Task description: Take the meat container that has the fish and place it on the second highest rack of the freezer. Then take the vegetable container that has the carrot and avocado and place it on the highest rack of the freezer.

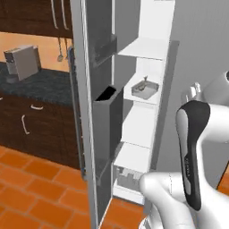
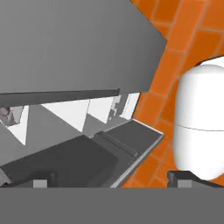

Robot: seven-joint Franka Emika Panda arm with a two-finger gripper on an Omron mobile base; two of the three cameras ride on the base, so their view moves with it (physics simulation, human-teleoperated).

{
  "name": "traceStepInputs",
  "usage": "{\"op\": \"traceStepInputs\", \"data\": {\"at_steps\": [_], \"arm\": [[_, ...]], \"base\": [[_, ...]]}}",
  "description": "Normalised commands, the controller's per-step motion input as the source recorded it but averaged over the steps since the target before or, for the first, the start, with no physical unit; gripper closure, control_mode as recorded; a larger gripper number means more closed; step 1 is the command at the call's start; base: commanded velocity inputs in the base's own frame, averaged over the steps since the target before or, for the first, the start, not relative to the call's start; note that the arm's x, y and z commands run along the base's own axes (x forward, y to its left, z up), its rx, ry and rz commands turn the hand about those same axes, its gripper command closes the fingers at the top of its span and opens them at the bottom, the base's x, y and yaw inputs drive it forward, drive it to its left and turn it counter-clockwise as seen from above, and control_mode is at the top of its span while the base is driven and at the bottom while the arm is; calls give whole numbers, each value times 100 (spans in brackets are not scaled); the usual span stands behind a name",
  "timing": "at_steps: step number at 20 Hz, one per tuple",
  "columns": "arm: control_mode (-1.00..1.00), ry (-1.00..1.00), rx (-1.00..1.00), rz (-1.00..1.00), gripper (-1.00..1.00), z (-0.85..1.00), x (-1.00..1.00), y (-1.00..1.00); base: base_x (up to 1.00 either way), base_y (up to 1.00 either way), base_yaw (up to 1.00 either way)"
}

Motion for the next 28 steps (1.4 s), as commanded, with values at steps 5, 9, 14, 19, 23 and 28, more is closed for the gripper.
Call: {"op": "traceStepInputs", "data": {"at_steps": [5, 9, 14, 19, 23, 28], "arm": [[100, 0, 0, 0, -100, 0, 0, 0], [100, 0, 0, 0, -100, 0, 0, 0], [100, 0, 0, 0, -100, 0, 0, 0], [100, 0, 0, 0, -100, 0, 0, 0], [100, 0, 0, 0, -100, 0, 0, 0], [100, 0, 0, 0, -100, 0, 0, 0]], "base": [[-58, -10, 96], [-48, 0, 99], [-45, 0, 100], [14, 1, 64], [63, 1, 29], [89, -26, -3]]}}
